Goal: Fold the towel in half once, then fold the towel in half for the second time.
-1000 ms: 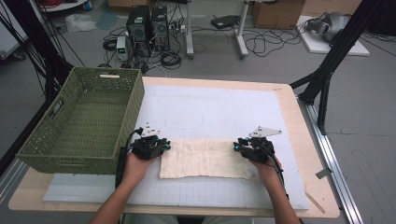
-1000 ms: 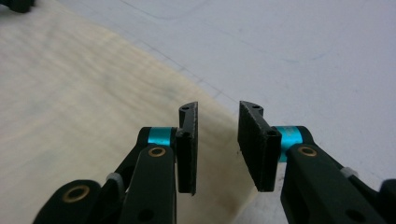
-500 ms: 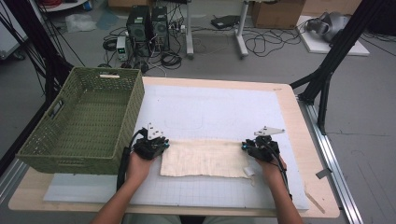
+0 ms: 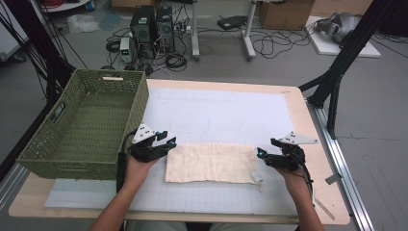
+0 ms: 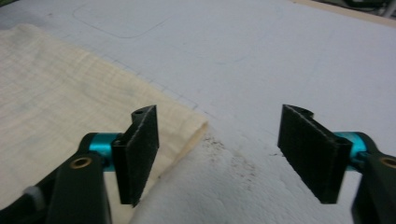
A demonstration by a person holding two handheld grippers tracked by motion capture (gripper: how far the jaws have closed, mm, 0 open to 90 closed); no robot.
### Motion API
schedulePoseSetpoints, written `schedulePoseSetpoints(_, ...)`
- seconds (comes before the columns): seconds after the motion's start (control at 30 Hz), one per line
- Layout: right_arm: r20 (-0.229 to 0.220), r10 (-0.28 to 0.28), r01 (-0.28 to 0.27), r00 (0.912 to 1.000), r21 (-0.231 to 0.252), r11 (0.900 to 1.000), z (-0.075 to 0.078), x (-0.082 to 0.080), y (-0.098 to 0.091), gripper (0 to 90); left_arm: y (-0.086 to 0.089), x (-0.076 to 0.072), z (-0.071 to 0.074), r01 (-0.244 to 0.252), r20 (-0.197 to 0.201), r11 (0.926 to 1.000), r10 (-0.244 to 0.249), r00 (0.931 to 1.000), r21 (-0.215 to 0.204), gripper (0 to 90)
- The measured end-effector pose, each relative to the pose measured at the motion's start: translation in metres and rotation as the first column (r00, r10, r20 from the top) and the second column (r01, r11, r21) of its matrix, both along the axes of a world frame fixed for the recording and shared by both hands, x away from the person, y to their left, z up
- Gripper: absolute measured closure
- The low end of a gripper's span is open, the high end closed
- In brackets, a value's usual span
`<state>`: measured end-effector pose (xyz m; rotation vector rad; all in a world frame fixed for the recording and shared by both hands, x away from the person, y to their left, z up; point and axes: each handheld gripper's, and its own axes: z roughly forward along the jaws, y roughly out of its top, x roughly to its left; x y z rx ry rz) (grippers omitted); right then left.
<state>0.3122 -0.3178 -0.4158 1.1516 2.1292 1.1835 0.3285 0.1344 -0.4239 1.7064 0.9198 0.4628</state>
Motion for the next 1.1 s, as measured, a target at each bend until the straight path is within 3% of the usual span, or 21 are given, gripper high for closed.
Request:
schedulePoseSetpoints(0.1,0.01,-0.025,0.025,0.9996,0.006,0.9997,0.004,-0.003,-0.006,20.4,-0.002,-0.002,0.005,-0.008,-0.007,0.9974,0.008,0.9999,-0.072,29.8)
schedulePoseSetpoints(0.2,0.025,-0.046,0.045,0.9986,0.017,0.9988,0.01,-0.005,-0.005,13.0,-0.002,-0.004,0.014,0.028,0.024,0.9924,-0.025,0.9994,-0.12,26.5)
schedulePoseSetpoints(0.3,0.057,-0.017,0.016,0.9982,0.017,0.9997,0.019,-0.011,-0.002,11.2,-0.001,-0.004,0.018,0.054,0.038,0.9902,-0.05,0.998,-0.129,22.7)
schedulePoseSetpoints(0.4,0.096,0.016,-0.016,0.9952,0.001,0.9999,0.025,-0.017,0.002,11.2,-0.002,-0.002,0.016,0.062,0.024,0.991,-0.059,0.998,-0.119,21.3)
schedulePoseSetpoints(0.57,0.109,0.028,-0.027,0.9936,-0.014,0.9995,0.025,-0.018,0.006,11.2,-0.007,-0.004,0.016,0.072,0.02,0.9948,-0.071,0.9973,-0.073,21.2)
schedulePoseSetpoints(0.8,0.083,0.033,-0.032,0.996,-0.014,0.9994,0.019,-0.015,0.006,11.2,-0.008,-0.004,0.016,0.071,0.013,0.9952,-0.071,0.9974,-0.067,21.6)
schedulePoseSetpoints(0.93,0.076,0.036,-0.035,0.9965,-0.016,0.9993,0.017,-0.012,0.006,11.2,-0.01,-0.002,0.015,0.077,-0.016,0.9939,-0.079,0.9967,-0.078,21.5)
schedulePoseSetpoints(1.1,0.055,0.033,-0.033,0.9979,-0.005,0.9995,0.015,-0.01,0.004,11.2,-0.009,-0.002,0.015,0.068,-0.02,0.9962,-0.069,0.9974,-0.054,21.5)
